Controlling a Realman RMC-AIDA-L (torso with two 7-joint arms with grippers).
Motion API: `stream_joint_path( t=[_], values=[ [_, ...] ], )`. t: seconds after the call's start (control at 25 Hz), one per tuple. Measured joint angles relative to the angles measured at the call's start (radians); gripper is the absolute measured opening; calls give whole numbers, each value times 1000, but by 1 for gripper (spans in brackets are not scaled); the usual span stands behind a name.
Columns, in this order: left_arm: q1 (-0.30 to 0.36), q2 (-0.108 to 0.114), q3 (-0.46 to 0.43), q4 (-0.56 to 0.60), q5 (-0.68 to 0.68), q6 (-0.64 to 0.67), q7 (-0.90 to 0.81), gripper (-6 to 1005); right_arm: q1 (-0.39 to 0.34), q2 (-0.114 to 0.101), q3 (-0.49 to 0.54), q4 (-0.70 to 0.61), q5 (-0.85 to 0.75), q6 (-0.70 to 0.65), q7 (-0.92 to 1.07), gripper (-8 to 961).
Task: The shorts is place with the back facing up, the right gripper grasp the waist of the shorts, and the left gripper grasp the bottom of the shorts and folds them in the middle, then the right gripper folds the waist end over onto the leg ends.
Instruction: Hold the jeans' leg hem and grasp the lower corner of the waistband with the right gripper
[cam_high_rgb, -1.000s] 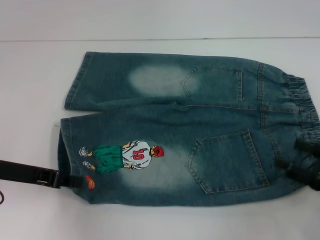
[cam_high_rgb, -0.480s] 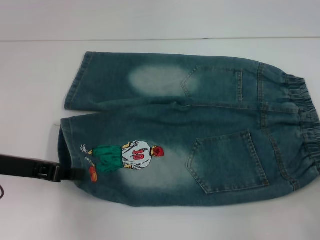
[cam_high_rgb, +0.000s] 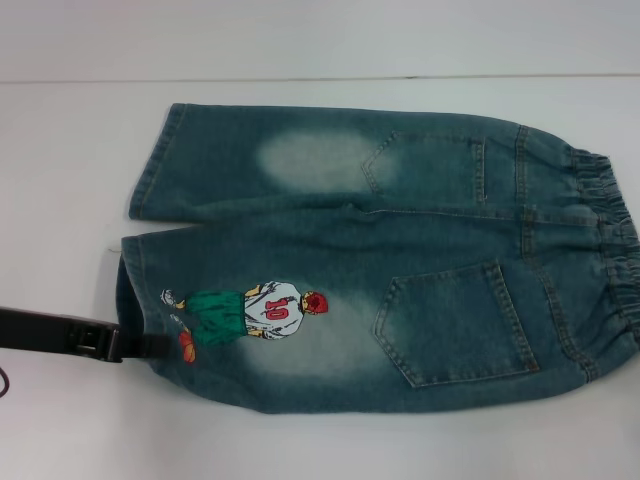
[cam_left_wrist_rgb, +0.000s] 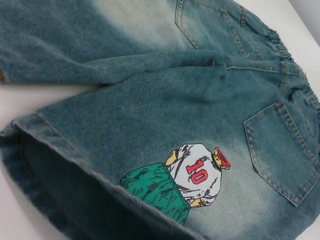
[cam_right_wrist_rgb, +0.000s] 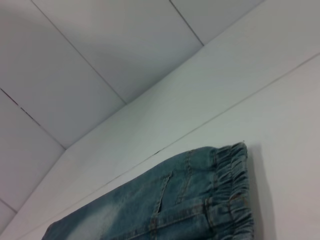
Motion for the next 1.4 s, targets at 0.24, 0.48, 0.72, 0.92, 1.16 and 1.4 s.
stream_joint_path(
  t=[0.24, 0.48, 0.72, 0.92, 1.16, 1.4],
  values=[
    [-1, 0, 0, -1, 0, -2, 0, 36, 4, -4, -51, -3, 0, 10, 46, 941],
    [-3, 0, -2, -1, 0, -2, 0, 36, 11, -7, -107, -3, 0, 25, 86, 934],
    [-6, 0, -3, -1, 1, -4, 0, 36, 19, -14, -142, -3, 1, 26, 104, 928],
    [-7, 0, -2, -1, 1, -4, 0, 36, 25, -15, -153, 0, 1, 24, 104, 923],
    [-7, 0, -3, -1, 1, -3, 0, 36, 31, -17, -163, 5, 1, 17, 105, 916],
    [-8, 0, -1, -3, 1, -3, 0, 37, 35, -17, -164, 6, 1, -9, 123, 910]
  ],
)
